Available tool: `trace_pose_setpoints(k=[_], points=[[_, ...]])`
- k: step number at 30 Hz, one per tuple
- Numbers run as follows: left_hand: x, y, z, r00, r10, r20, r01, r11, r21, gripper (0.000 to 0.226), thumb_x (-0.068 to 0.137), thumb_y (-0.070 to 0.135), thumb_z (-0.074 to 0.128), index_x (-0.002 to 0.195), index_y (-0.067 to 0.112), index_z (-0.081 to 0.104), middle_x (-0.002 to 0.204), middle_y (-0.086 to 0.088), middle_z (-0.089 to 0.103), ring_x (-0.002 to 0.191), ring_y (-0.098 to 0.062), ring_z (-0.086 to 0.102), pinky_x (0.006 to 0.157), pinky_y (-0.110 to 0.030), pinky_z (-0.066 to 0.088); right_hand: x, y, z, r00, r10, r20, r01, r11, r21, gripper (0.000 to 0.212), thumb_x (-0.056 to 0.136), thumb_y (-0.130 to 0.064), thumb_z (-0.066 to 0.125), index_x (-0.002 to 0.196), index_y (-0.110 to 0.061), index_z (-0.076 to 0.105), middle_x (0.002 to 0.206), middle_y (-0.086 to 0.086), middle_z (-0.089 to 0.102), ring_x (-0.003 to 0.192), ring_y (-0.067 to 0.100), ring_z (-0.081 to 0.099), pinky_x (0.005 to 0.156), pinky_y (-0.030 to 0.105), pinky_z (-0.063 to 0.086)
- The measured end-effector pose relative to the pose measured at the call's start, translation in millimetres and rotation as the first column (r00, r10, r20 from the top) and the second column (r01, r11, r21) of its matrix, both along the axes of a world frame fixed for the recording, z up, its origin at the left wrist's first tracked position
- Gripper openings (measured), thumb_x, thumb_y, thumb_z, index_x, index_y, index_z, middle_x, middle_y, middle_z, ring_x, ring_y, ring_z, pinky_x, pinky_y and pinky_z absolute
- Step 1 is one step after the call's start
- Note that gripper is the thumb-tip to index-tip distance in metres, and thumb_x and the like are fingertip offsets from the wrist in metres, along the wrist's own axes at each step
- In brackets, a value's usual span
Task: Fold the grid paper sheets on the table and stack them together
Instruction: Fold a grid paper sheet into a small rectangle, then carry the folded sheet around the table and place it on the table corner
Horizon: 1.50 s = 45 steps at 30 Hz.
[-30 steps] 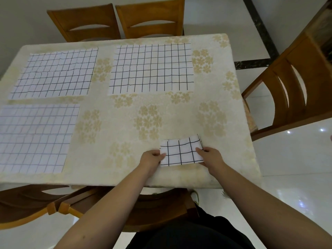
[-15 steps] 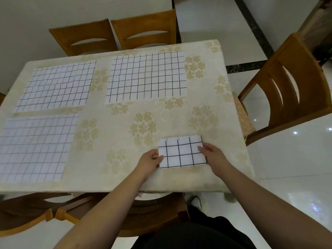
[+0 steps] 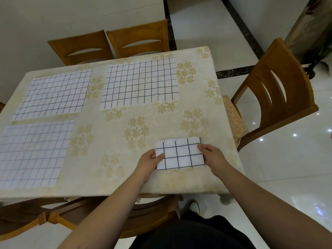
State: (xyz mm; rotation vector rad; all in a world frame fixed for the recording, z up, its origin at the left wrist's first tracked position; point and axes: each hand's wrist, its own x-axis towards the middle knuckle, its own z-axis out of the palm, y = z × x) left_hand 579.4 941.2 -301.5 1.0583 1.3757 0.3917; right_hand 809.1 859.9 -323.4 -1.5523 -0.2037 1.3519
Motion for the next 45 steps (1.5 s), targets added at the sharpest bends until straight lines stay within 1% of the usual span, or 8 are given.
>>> trace_pose_setpoints(k=[15, 19, 25, 30, 31, 32, 36, 45], points=[[-29.5, -28.3, 16.8, 0.988, -0.140, -0.067, 0.146, 0.986, 0.079, 0.011, 0.090, 0.025, 0.067, 0.091, 0.015, 0.072, 0.081, -0.003, 0.073, 0.083, -0.029, 0.071, 0.080, -0.048, 0.056, -29.4, -45.7, 10.0, 0.981, -0.057, 0.188, 0.065, 0.997, -0.034, 0.016, 0.086, -0.028, 0.072, 0.091, -0.013, 0.073, 0.093, 0.008, 0.074, 0.090, 0.028, 0.070, 0.085, 0.046, 0.057], [-36.2, -39.6, 17.7, 0.957, -0.269, -0.106, 0.280, 0.954, 0.107, 0.035, 0.085, 0.041, 0.068, 0.087, 0.007, 0.064, 0.073, -0.004, 0.058, 0.071, -0.022, 0.058, 0.065, -0.032, 0.048, -37.1, -74.1, 18.4, 0.935, -0.043, 0.351, 0.055, 0.998, -0.024, 0.016, 0.086, -0.032, 0.070, 0.089, -0.016, 0.072, 0.090, 0.004, 0.072, 0.091, 0.026, 0.068, 0.087, 0.044, 0.055], [-18.7, -66.6, 24.0, 0.906, -0.404, -0.129, 0.421, 0.894, 0.153, 0.036, 0.094, 0.012, 0.062, 0.065, 0.013, 0.040, 0.040, 0.012, 0.040, 0.037, 0.000, 0.040, 0.043, -0.009, 0.030, -42.3, -130.5, 27.2, 0.938, -0.100, 0.331, 0.119, 0.992, -0.038, 0.008, 0.089, -0.023, 0.067, 0.091, -0.015, 0.069, 0.096, 0.010, 0.072, 0.090, 0.025, 0.069, 0.086, 0.043, 0.056], [10.5, -82.7, 21.4, 0.847, -0.526, -0.078, 0.532, 0.838, 0.121, 0.039, 0.090, 0.024, 0.067, 0.071, 0.020, 0.034, 0.058, 0.011, 0.032, 0.049, -0.013, 0.042, 0.049, -0.020, 0.033, -28.7, -181.5, 37.2, 0.953, -0.193, 0.234, 0.208, 0.977, -0.041, 0.011, 0.090, -0.012, 0.064, 0.099, -0.007, 0.067, 0.096, 0.015, 0.070, 0.083, 0.024, 0.067, 0.076, 0.035, 0.057], [18.3, -88.5, 27.0, 0.826, -0.560, -0.064, 0.563, 0.820, 0.103, 0.018, 0.092, 0.017, 0.065, 0.077, 0.011, 0.056, 0.054, -0.005, 0.057, 0.043, -0.003, 0.048, 0.046, -0.013, 0.036, -23.6, -191.2, 38.3, 0.955, -0.204, 0.216, 0.219, 0.975, -0.048, 0.010, 0.091, -0.012, 0.064, 0.099, -0.007, 0.067, 0.097, 0.015, 0.070, 0.084, 0.025, 0.067, 0.078, 0.036, 0.057], [27.4, -94.3, 30.0, 0.797, -0.602, -0.055, 0.605, 0.793, 0.076, 0.019, 0.093, 0.011, 0.062, 0.100, -0.001, 0.050, 0.092, -0.007, 0.057, 0.042, 0.004, 0.052, 0.044, -0.008, 0.038, -17.8, -200.6, 38.2, 0.956, -0.214, 0.200, 0.230, 0.971, -0.062, 0.011, 0.091, -0.013, 0.063, 0.100, -0.008, 0.067, 0.099, 0.016, 0.070, 0.085, 0.025, 0.067, 0.079, 0.038, 0.057], [64.6, -110.7, 35.0, 0.719, -0.693, -0.042, 0.694, 0.720, -0.007, 0.027, 0.094, 0.020, 0.062, 0.110, -0.003, 0.058, 0.106, -0.022, 0.068, 0.071, -0.010, 0.067, 0.054, -0.016, 0.049, 4.0, -238.8, 40.8, 0.947, -0.288, 0.142, 0.300, 0.951, -0.072, 0.015, 0.093, -0.014, 0.061, 0.106, -0.008, 0.066, 0.099, 0.011, 0.071, 0.081, 0.020, 0.068, 0.065, 0.028, 0.055], [185.0, -177.3, 41.7, 0.624, -0.781, -0.024, 0.781, 0.625, -0.013, 0.014, 0.095, 0.017, 0.060, 0.101, 0.007, 0.067, 0.097, -0.009, 0.074, 0.088, -0.022, 0.070, 0.074, -0.031, 0.055, 80.9, -338.6, 45.0, 0.889, -0.452, 0.073, 0.457, 0.888, -0.057, 0.013, 0.094, -0.013, 0.059, 0.102, -0.006, 0.066, 0.091, 0.008, 0.071, 0.075, 0.018, 0.068, 0.064, 0.028, 0.055]])
